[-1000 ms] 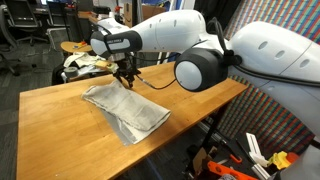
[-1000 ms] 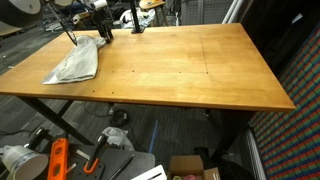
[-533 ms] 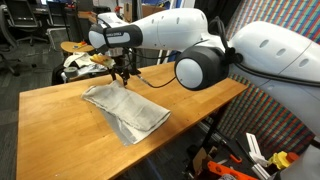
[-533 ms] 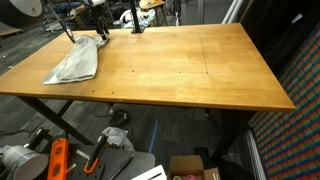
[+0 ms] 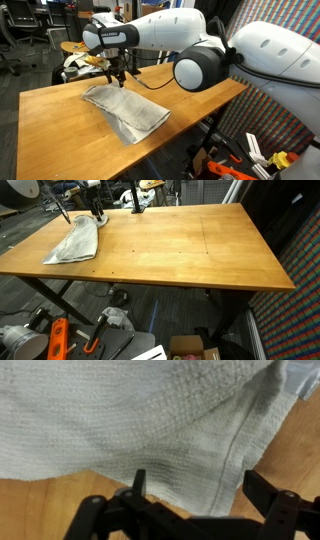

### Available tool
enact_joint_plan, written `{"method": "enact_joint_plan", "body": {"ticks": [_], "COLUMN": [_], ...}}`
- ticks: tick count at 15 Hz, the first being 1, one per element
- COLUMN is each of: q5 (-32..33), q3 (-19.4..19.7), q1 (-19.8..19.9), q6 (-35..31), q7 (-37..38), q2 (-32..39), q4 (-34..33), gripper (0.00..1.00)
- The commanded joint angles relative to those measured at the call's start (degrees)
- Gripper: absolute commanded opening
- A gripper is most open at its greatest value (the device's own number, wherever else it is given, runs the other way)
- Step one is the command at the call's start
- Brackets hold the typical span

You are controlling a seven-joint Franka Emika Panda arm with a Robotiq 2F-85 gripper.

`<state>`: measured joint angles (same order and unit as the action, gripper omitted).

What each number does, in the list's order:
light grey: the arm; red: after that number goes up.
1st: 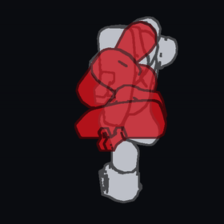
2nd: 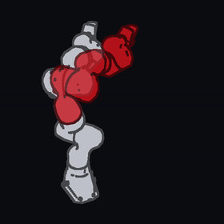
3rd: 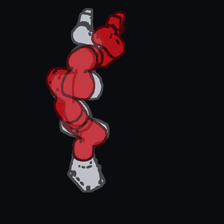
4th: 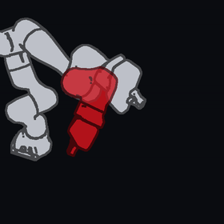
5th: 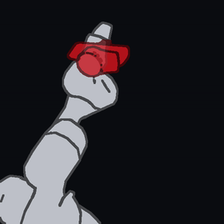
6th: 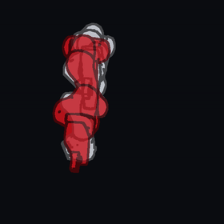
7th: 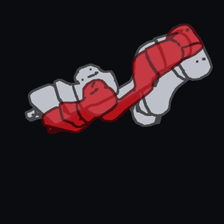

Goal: Fold the towel on the table.

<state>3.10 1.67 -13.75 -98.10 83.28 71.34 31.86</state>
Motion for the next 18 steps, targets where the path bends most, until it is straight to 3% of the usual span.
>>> {"method": "enact_joint_plan", "body": {"ticks": [1, 6, 18], "q5": [0.12, 0.30, 0.78], "q3": [0.16, 0.61, 2.94], "q1": [-0.32, -0.30, 1.06], "q6": [4.35, 8.34, 7.86], "q7": [0.23, 1.13, 3.55], "q2": [-0.09, 0.23, 1.32], "q4": [-0.62, -0.97, -1.88], "gripper": [1.00, 1.00, 1.00]}}
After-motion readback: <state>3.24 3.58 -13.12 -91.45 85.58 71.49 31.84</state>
